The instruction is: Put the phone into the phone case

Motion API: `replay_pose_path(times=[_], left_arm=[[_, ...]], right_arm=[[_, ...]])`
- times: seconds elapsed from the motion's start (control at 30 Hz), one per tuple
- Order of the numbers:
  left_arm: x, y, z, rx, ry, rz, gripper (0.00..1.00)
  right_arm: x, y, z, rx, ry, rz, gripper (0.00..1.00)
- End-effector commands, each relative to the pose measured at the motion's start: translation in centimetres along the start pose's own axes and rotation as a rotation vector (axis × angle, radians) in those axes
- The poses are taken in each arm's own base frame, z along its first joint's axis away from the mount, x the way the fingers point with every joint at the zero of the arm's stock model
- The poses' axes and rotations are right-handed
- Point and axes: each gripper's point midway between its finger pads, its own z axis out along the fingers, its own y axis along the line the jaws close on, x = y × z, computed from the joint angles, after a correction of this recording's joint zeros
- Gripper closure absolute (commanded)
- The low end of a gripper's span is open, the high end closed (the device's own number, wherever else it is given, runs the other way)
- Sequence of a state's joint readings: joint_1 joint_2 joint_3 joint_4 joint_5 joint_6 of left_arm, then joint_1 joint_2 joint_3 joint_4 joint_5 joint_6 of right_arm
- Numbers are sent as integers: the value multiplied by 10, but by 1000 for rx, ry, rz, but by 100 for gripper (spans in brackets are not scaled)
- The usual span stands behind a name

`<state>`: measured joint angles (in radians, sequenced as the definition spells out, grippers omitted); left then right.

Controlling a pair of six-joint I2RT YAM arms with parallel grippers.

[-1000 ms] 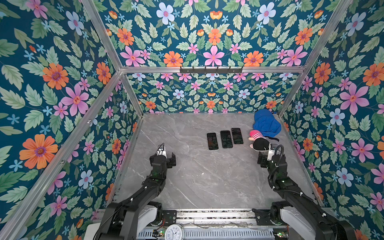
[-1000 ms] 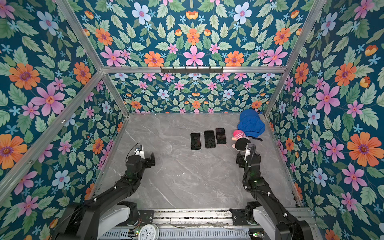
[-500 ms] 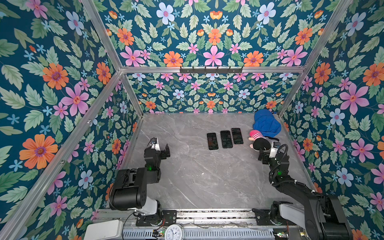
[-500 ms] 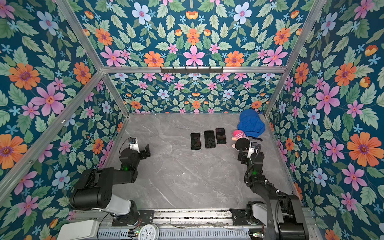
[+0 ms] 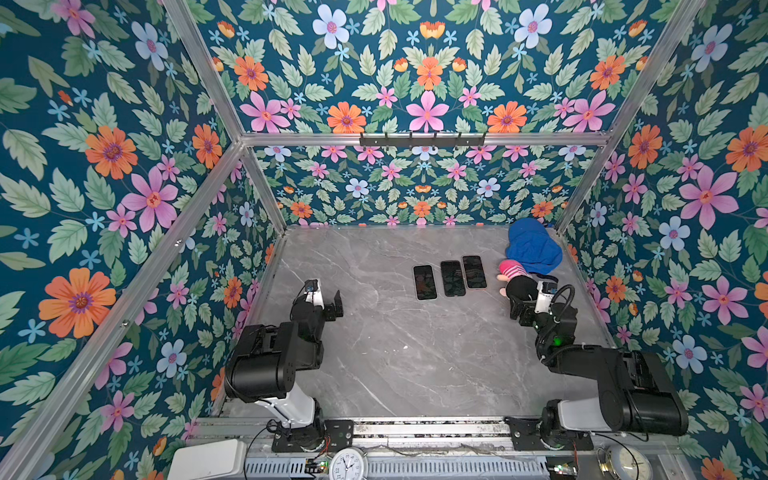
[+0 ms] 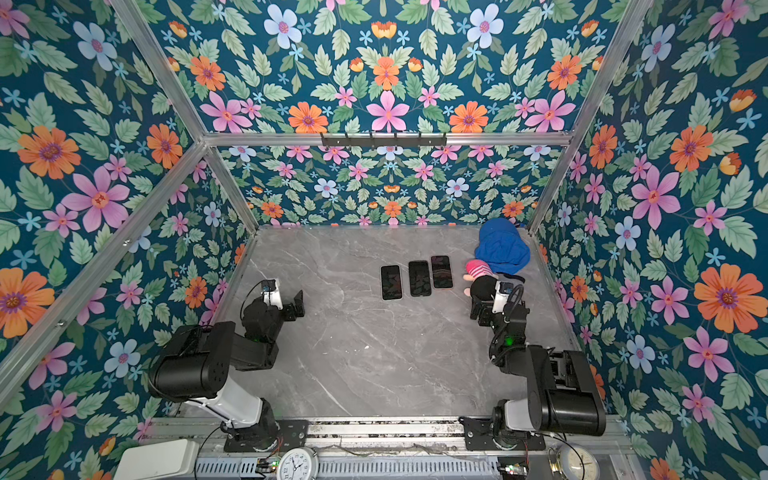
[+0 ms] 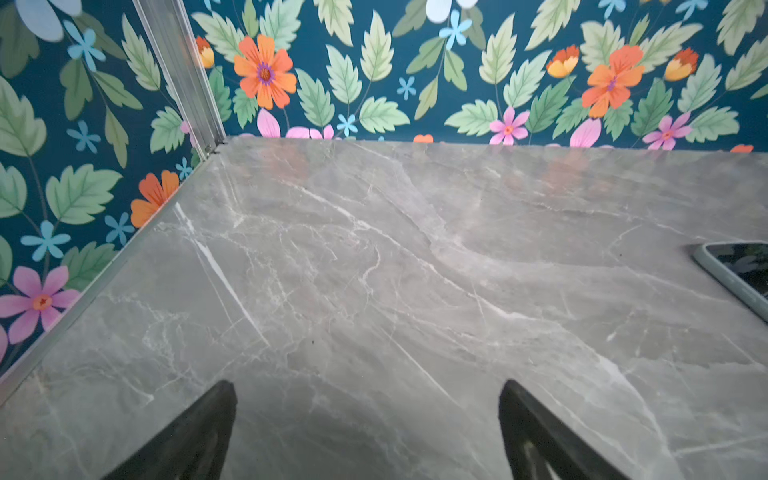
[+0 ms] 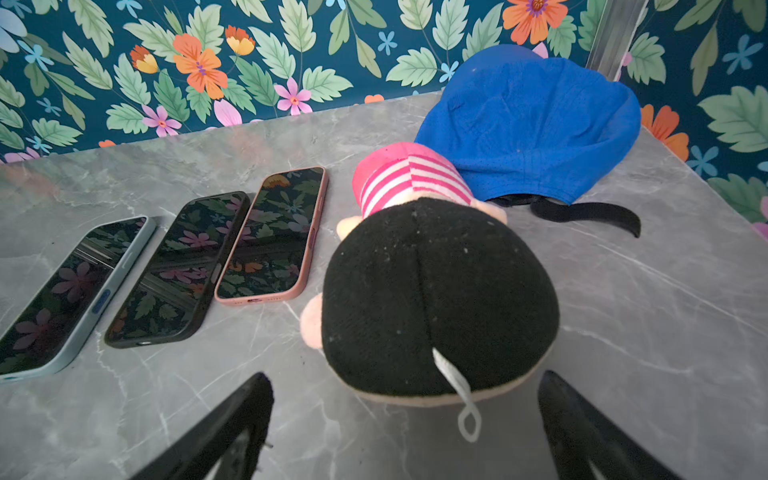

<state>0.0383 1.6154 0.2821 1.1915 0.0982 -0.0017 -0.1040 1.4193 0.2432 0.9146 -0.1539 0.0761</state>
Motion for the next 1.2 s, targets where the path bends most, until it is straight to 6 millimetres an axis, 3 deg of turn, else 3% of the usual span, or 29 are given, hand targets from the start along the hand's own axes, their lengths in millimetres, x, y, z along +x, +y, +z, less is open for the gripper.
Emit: replay_pose_path(times=[0.0, 0.2, 1.17], left_arm=[[-17, 3, 0, -16, -69, -4, 0], [-16, 3, 2, -23, -59, -1, 0], [-14, 3, 5, -22, -49, -2, 0]], right_arm=[[-17, 6, 3, -34, -62, -17, 1], [-14, 17, 10, -98, -6, -37, 1], [-15, 17, 11, -97, 0, -39, 1]])
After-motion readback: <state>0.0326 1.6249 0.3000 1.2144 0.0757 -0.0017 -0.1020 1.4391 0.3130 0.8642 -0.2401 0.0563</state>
